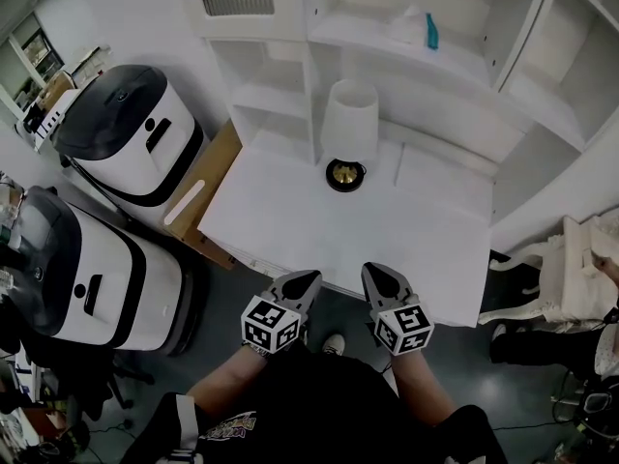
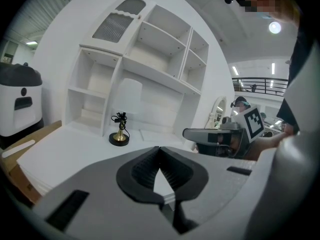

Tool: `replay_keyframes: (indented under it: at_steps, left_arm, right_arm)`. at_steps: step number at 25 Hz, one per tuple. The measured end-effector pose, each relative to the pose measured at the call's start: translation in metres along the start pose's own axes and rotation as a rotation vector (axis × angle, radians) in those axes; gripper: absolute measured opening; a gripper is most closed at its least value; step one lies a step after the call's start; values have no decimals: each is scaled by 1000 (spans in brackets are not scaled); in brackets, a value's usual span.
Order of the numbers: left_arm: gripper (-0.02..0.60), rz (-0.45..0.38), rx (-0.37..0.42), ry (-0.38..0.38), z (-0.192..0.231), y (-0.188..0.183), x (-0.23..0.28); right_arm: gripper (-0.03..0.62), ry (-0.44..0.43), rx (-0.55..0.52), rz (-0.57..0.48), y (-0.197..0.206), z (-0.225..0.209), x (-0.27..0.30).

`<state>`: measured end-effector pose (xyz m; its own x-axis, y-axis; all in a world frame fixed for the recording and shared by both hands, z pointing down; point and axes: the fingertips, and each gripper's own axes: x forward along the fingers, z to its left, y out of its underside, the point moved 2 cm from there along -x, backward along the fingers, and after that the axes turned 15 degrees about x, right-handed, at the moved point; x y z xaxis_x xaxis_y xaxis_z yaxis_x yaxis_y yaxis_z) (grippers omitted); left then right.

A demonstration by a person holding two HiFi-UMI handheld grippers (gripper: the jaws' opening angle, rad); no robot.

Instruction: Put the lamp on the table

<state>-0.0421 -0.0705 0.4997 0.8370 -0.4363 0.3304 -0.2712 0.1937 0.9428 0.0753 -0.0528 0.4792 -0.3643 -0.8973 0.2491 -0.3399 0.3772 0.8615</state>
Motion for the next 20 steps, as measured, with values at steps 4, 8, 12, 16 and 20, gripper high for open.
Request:
replay_keyframes:
  at_steps: [4, 8, 12, 16, 20]
  left_arm:
    - [6, -4, 0, -3, 3, -2, 0]
    - [6, -5, -3, -3, 4, -1, 3]
    - [6, -1, -4, 0, 2, 1, 3]
    - [6, 1, 0, 4, 0, 0, 4]
    - [6, 2, -2, 2, 0, 1, 3]
  right_arm:
    - [26, 6, 0, 4, 1, -2, -1]
    - [26, 13, 5, 10, 3, -6, -2]
    - [26, 17, 10, 18, 7, -8, -4]
    - [25, 16, 11, 24, 9, -10, -4]
    - [25, 7, 12, 30, 10, -8, -3]
